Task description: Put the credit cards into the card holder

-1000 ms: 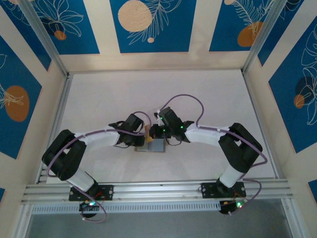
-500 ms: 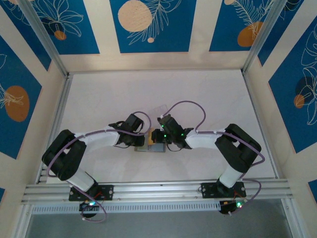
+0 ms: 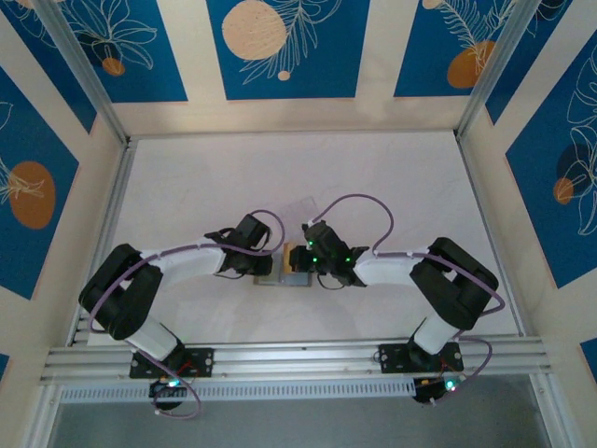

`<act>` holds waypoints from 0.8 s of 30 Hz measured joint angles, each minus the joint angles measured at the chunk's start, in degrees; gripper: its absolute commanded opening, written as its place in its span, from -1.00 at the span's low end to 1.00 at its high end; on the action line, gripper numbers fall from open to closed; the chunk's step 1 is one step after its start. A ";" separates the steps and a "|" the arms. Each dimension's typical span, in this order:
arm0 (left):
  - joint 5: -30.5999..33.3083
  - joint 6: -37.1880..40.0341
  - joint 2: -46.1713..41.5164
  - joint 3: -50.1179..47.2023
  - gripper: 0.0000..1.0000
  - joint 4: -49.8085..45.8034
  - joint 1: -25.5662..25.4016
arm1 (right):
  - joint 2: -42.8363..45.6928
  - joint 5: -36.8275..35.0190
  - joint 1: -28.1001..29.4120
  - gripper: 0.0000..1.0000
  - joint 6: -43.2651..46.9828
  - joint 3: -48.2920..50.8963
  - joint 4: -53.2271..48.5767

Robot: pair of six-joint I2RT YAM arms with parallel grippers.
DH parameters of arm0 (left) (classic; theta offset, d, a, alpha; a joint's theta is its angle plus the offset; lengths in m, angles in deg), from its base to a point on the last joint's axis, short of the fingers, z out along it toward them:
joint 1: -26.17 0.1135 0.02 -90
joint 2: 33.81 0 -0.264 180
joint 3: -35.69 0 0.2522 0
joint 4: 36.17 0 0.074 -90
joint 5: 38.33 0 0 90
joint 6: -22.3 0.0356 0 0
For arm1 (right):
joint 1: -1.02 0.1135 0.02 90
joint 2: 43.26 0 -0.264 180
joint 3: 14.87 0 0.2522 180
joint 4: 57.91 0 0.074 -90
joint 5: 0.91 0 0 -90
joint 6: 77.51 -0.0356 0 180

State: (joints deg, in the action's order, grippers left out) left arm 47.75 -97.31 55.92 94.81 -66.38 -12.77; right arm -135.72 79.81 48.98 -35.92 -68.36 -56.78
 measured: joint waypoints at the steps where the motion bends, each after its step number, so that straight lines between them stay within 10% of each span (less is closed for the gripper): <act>1: 0.00 0.00 0.00 0.00 -0.72 0.00 0.00 | 0.00 0.00 0.02 -1.00 -0.11 0.13 0.07; 24: -0.07 0.00 0.11 0.00 -0.72 0.15 0.00 | 3.06 0.07 0.02 -1.00 -2.19 1.97 2.36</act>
State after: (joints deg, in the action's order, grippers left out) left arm 47.68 -97.31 56.03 94.81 -66.23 -12.77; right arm -132.66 79.88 49.00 -38.10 -66.39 -54.42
